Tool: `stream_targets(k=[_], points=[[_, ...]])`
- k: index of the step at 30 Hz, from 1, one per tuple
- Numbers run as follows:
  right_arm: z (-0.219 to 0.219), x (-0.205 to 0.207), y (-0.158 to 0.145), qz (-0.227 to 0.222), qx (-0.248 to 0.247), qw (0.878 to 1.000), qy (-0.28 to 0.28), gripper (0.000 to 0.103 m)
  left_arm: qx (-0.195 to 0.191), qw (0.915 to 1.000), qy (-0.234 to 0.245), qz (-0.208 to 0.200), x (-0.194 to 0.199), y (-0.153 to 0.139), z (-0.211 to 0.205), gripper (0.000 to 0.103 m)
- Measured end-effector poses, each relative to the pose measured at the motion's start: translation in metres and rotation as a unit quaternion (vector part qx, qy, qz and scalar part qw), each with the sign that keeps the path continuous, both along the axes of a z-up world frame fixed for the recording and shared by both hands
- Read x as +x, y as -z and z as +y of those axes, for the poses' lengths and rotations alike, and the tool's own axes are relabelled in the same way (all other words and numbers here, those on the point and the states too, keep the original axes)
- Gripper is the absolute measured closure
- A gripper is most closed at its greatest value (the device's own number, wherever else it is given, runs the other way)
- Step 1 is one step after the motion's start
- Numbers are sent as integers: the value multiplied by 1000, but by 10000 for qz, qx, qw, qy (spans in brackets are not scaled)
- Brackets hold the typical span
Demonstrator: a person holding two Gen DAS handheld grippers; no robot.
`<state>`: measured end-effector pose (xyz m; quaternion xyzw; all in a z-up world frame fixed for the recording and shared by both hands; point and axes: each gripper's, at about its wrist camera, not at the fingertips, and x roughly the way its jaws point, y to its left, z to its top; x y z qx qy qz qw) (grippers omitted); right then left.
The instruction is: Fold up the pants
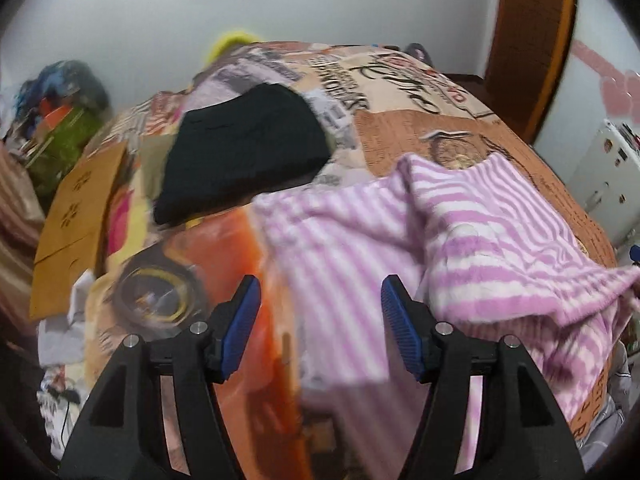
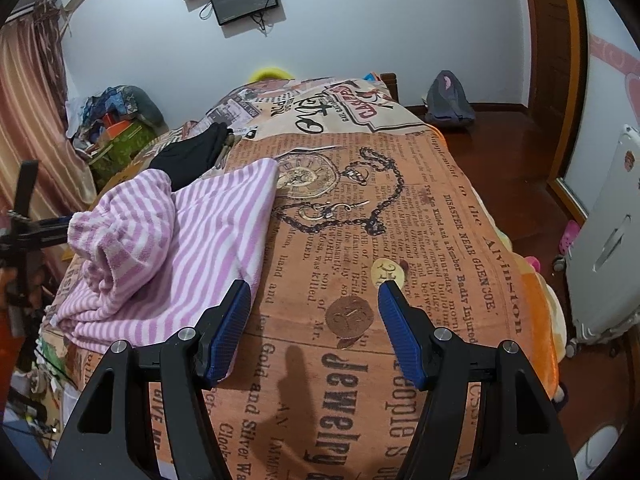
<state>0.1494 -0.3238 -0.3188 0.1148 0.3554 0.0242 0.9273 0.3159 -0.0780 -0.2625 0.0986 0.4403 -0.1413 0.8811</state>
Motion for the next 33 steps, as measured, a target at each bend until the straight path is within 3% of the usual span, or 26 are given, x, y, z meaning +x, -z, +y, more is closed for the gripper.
stream_targets(k=[6, 10, 18, 22, 25, 29, 33], points=[[-10, 1, -4, -64, -11, 10000, 42, 40, -547, 9974, 465, 71, 16, -10, -44, 40], [-17, 2, -6, -104, -37, 9999, 77, 40, -576, 9943, 893, 67, 23, -20, -86, 40], [-22, 1, -9, -144, 69, 9998, 123, 40, -389, 9871, 1536, 224, 32, -11, -163, 40], [-13, 1, -17, -216, 91, 9997, -45, 40, -799, 9861, 1449, 129, 29, -35, -154, 40], [2, 3, -25, -318, 132, 9990, -287, 40, -856, 9886, 1235, -64, 23, -54, -135, 40], [31, 10, -33, -474, 213, 9962, -699, 40, -672, 9925, 979, -283, 8, -64, -96, 39], [69, 15, -37, -538, 259, 9905, -1238, 40, -415, 9959, 755, -267, -12, -54, -56, 39]])
